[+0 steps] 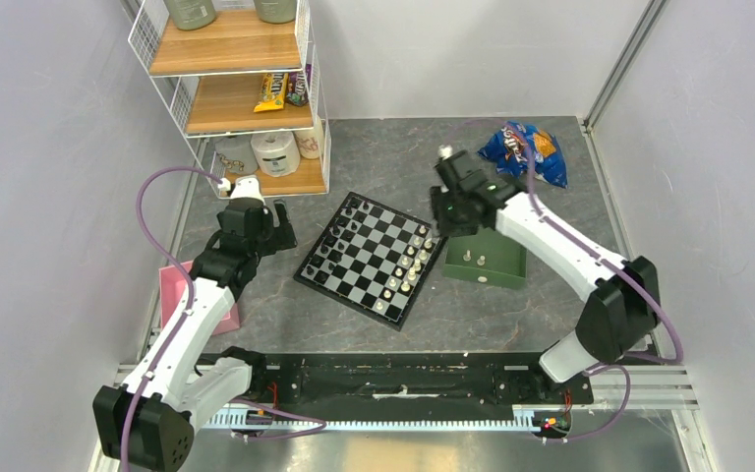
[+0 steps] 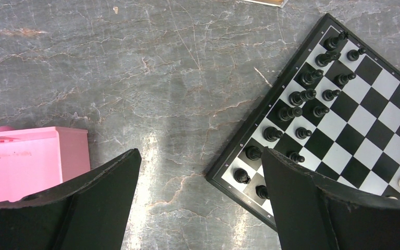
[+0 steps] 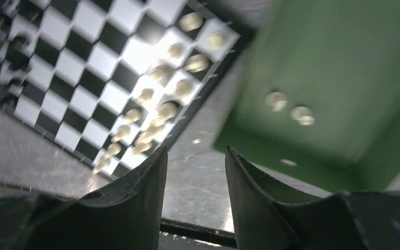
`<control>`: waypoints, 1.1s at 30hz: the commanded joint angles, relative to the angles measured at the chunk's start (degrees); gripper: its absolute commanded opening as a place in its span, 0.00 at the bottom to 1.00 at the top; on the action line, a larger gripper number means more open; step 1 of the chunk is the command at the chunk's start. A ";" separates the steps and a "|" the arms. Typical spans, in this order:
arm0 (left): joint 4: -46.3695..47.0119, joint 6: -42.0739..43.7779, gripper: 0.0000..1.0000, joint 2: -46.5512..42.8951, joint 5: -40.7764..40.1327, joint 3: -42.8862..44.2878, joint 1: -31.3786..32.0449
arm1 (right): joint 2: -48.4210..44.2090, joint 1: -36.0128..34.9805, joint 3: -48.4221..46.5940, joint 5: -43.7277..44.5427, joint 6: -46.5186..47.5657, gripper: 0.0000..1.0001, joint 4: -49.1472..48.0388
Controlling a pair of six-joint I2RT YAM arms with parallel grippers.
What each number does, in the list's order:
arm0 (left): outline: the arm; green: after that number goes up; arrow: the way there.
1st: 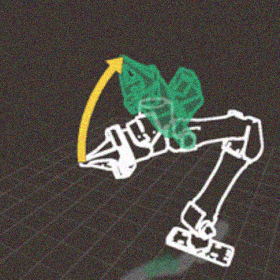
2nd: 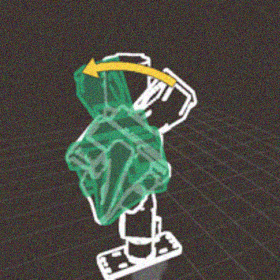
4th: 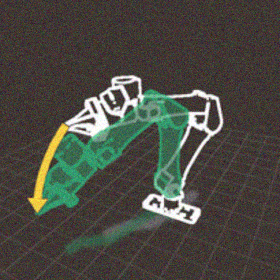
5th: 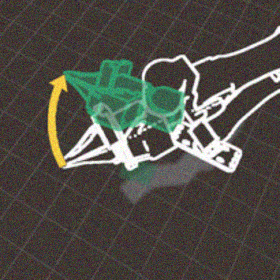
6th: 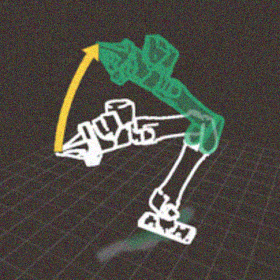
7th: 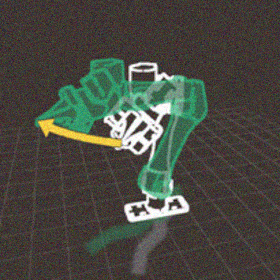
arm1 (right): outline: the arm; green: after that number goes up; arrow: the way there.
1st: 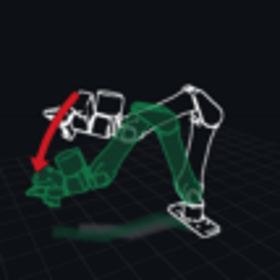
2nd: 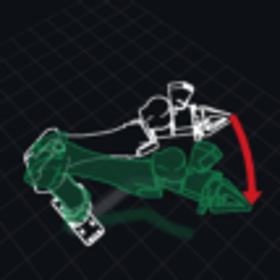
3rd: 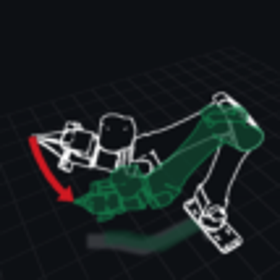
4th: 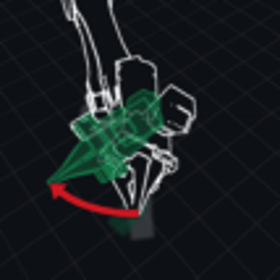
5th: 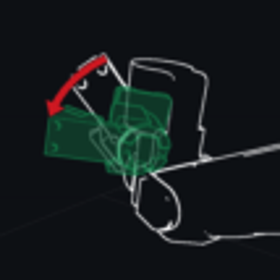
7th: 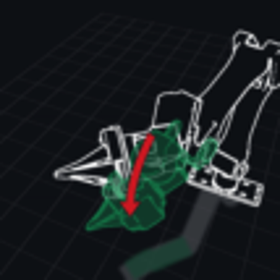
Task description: Set up the chess pieces on the board
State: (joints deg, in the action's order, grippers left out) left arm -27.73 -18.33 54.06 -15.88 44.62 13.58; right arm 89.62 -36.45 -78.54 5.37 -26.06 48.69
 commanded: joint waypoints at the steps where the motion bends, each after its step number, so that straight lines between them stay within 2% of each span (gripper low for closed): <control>1: 0.92 0.66 0.94 1.25 0.22 0.73 -0.23 | -2.67 8.51 3.13 -0.18 0.94 0.53 0.87; 7: 1.53 -0.20 0.94 1.62 -0.84 -0.38 -0.22 | 1.85 16.28 4.16 -2.30 1.77 0.53 2.28; 10: 1.30 -0.61 0.94 2.19 -2.26 -0.41 -0.22 | 3.45 17.88 4.48 -3.80 2.63 0.54 1.72; 20: 3.56 -0.65 0.94 2.07 -6.38 -2.60 -0.22 | 11.83 18.02 2.77 -7.38 3.21 0.53 0.98; 28: 4.43 0.67 0.93 1.26 -8.04 -4.33 -0.22 | 14.97 18.03 2.82 -7.77 3.48 0.47 0.28; 33: 3.93 0.83 0.93 2.42 -7.76 -3.85 -0.22 | 16.08 17.99 2.95 -7.73 3.63 0.39 0.01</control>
State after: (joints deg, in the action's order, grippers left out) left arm -26.00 -18.37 56.27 -22.41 40.53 13.58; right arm 104.88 -18.37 -74.35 -1.74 -23.31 49.84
